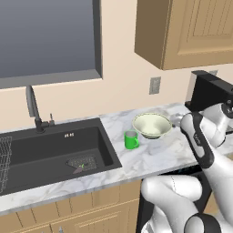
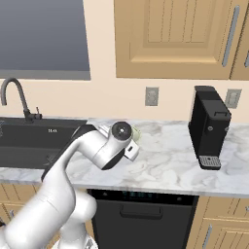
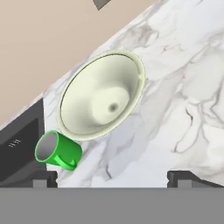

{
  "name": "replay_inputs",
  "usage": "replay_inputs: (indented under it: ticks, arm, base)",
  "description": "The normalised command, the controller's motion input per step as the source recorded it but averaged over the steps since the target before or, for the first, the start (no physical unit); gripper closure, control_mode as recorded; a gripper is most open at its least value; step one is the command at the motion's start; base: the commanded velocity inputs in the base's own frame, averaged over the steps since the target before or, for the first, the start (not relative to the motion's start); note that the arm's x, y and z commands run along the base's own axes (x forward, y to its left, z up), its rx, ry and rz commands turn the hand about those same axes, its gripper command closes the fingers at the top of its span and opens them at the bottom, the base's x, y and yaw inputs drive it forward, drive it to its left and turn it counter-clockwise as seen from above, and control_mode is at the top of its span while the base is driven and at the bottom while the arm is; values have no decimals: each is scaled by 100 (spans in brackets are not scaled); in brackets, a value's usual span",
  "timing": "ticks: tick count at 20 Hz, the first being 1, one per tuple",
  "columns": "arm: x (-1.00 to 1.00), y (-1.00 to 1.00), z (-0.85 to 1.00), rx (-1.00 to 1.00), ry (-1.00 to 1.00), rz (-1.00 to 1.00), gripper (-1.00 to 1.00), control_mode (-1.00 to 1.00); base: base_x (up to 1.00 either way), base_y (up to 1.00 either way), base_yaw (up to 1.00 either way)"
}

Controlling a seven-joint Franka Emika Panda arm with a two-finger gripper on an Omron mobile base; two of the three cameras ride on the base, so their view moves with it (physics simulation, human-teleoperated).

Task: Clear the mugs and bowl far away from the sink.

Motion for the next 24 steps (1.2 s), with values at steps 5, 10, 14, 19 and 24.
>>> replay_inputs:
  ticks: [5,10,14,19,24]
  arm:
    - [44,-1,-35,6,1,-1,-100,-100]
    - [39,-9,-32,10,2,0,-100,-100]
    - [42,-10,-17,13,4,0,-100,-100]
    - [44,-8,-11,11,4,0,-100,-100]
    - [32,-6,-14,10,2,0,-100,-100]
  base:
    - [0,0,0]
    - [0,0,0]
    - [0,0,0]
    - [0,0,0]
    - [0,0,0]
